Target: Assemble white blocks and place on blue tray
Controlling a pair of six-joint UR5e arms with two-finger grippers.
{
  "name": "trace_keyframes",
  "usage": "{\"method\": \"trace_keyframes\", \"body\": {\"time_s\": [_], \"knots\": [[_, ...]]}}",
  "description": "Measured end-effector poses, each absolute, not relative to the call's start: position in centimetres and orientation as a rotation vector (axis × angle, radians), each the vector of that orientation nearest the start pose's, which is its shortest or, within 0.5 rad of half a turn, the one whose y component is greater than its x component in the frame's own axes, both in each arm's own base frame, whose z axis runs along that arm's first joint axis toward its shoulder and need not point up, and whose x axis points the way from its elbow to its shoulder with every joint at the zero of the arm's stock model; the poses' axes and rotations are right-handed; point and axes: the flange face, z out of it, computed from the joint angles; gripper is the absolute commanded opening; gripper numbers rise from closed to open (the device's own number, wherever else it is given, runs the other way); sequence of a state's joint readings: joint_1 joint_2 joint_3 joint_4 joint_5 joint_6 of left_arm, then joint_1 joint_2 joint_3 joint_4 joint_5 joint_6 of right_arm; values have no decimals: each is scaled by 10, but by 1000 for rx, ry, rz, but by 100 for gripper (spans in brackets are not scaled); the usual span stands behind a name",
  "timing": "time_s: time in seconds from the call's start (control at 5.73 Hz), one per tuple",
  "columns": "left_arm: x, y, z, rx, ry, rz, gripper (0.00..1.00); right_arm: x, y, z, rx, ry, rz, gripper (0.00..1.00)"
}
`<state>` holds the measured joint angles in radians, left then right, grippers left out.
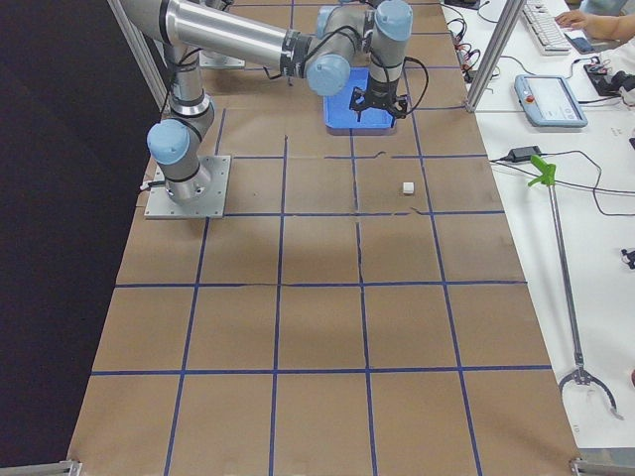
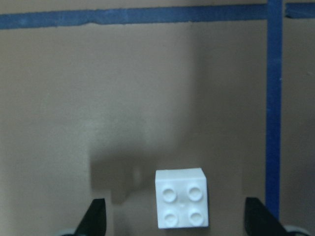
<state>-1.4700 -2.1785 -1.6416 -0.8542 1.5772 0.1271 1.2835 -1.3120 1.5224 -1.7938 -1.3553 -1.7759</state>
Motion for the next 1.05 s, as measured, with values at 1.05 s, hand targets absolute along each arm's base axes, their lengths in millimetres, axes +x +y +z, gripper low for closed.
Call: {"method": "trace_keyframes", "body": {"time_s": [1.05], "knots": [[-117,-641,204,931,2969,-115,17,-122,-704,168,-1836,1825,-716,100]]}}
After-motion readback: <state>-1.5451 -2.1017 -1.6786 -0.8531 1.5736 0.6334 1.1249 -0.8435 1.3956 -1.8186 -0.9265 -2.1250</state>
